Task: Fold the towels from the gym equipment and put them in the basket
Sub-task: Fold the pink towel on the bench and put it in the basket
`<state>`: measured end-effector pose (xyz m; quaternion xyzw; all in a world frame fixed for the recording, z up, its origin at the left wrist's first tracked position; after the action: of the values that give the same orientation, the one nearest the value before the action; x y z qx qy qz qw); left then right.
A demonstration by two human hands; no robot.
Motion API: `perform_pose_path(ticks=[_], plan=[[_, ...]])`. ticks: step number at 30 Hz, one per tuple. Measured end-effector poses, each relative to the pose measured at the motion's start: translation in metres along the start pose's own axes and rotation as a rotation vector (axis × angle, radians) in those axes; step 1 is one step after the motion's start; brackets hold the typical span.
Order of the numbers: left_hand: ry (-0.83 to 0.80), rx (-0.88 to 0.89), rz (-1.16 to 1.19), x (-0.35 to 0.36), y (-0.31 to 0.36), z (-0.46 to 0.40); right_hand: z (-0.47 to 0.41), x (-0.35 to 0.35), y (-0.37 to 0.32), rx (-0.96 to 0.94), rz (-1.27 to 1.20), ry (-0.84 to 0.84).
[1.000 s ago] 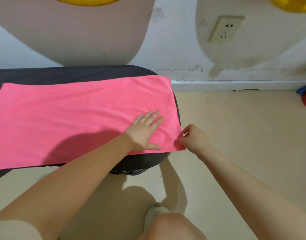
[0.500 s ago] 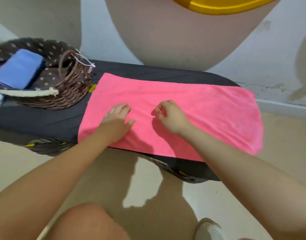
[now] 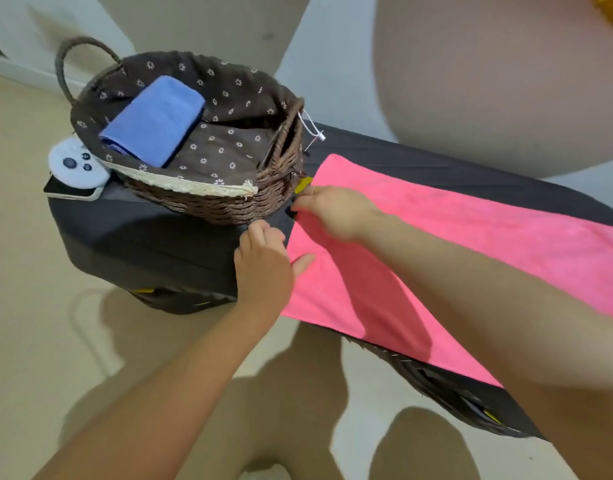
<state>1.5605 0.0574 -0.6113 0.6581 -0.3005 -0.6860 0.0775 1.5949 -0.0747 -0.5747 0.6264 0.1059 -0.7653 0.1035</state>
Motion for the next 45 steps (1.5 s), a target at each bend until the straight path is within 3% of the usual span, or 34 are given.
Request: perform_pose_path(ticks=[9,16,25,32,38,45], plan=[[-0.071,-0.099,0.149,-0.001,0.001,-0.008,-0.019,-0.014,-0.013,-0.208,0.448,-0.215],[0.047,-0.030,0.054,-0.002,-0.002,-0.007,-0.019,-0.014,-0.017,-0.334,0.645,-0.164],[0.088,-0.046,0.087,-0.002,-0.002,-0.009,-0.022,-0.014,-0.014,-0.232,0.653,-0.252],[-0.061,-0.118,0.123,-0.001,0.004,-0.011,0.003,-0.012,-0.004,-0.222,0.582,-0.175],[-0.196,-0.039,0.432,-0.012,0.019,-0.016,0.017,-0.030,0.013,-0.120,0.585,-0.134],[-0.128,0.128,0.335,-0.031,0.019,-0.008,0.001,-0.046,0.044,0.083,0.725,-0.118]])
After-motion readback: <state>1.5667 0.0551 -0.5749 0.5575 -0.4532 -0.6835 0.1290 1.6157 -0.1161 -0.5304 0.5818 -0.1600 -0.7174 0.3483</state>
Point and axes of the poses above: each hand's wrist, its own z-axis away from the middle knuckle, its own x-axis out of the palm, y = z × x, the point moved 3 cm from there along -z, towards the middle knuckle, and after that the axes turned 9 degrees about z, right-handed, at the moved point
